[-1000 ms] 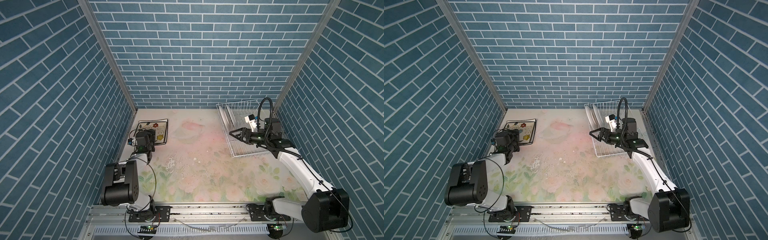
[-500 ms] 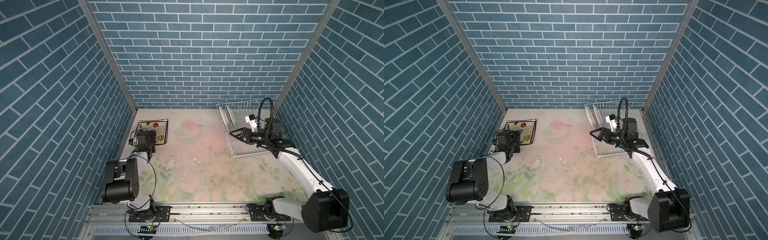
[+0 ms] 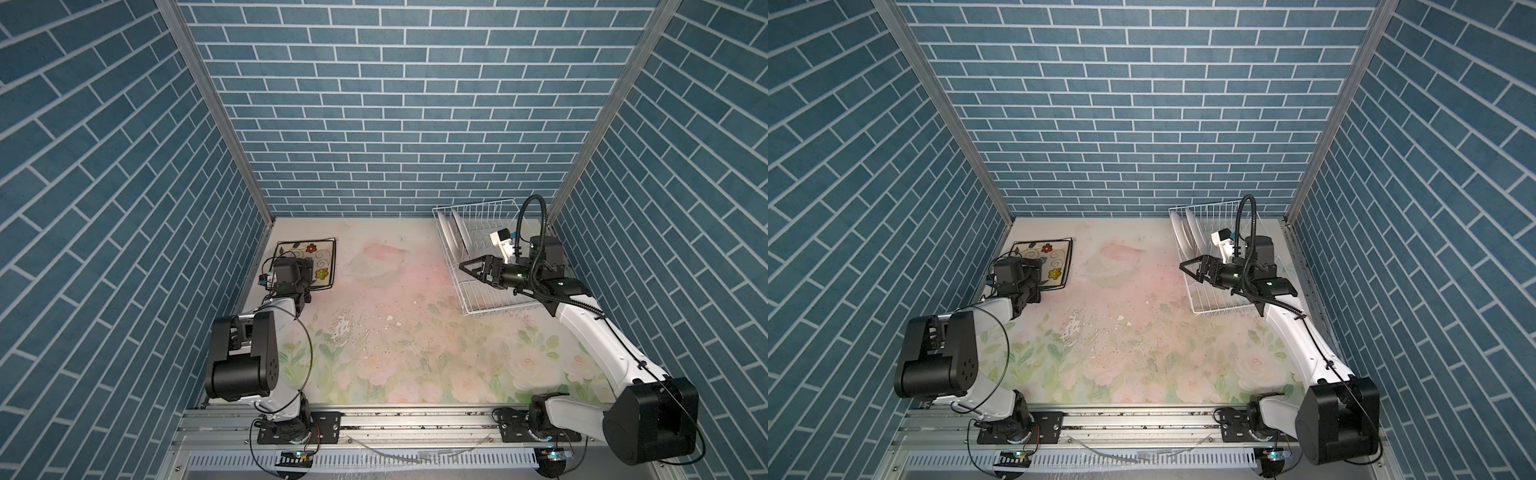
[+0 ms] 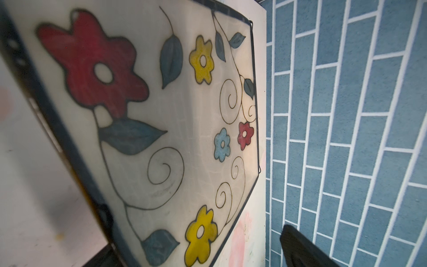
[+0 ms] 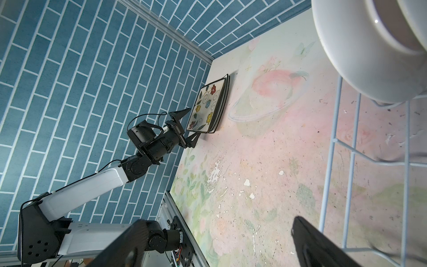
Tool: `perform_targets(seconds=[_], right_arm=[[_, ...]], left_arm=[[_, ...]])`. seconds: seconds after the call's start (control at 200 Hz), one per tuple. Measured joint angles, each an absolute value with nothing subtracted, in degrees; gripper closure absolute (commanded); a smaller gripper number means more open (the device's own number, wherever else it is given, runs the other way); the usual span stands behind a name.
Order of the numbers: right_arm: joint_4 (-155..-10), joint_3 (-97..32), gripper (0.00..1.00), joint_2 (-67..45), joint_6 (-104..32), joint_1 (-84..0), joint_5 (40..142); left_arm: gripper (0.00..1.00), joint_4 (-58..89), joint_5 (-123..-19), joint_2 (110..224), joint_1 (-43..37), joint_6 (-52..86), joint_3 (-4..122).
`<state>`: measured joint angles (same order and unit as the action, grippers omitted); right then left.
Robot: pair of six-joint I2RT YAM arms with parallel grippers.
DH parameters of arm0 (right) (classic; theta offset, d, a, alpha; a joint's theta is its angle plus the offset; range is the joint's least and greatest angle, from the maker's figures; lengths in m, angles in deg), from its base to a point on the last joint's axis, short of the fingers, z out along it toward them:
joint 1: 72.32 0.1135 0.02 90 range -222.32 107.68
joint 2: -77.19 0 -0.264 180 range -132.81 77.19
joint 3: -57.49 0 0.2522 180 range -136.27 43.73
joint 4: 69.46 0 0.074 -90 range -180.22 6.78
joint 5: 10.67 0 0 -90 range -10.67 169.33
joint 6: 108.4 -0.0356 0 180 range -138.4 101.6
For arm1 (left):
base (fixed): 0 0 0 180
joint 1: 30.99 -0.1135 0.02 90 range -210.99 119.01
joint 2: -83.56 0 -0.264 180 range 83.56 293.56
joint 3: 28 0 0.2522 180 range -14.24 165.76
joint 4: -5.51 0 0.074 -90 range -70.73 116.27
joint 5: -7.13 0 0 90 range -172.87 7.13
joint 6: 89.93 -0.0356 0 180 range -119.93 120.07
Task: Unload the plates from the dish rack
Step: Place the plate among the plates.
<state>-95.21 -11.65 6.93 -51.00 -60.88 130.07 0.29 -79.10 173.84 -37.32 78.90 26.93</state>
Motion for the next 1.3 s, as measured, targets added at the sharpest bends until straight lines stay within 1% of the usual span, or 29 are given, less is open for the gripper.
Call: perform_targets(seconds=[0.83, 1.301], right_arm=[[-95.23, -11.58, 0.02, 7.06, -50.98, -61.16, 130.11], [-95.23, -11.56, 0.02, 7.19, -50.98, -61.34, 130.11]], left_arm=[[0.00, 1.45, -76.87, 176.79, -37.16, 78.90, 29.51], [0.00, 1.38, -77.70, 174.14, -37.08, 78.90, 27.69]])
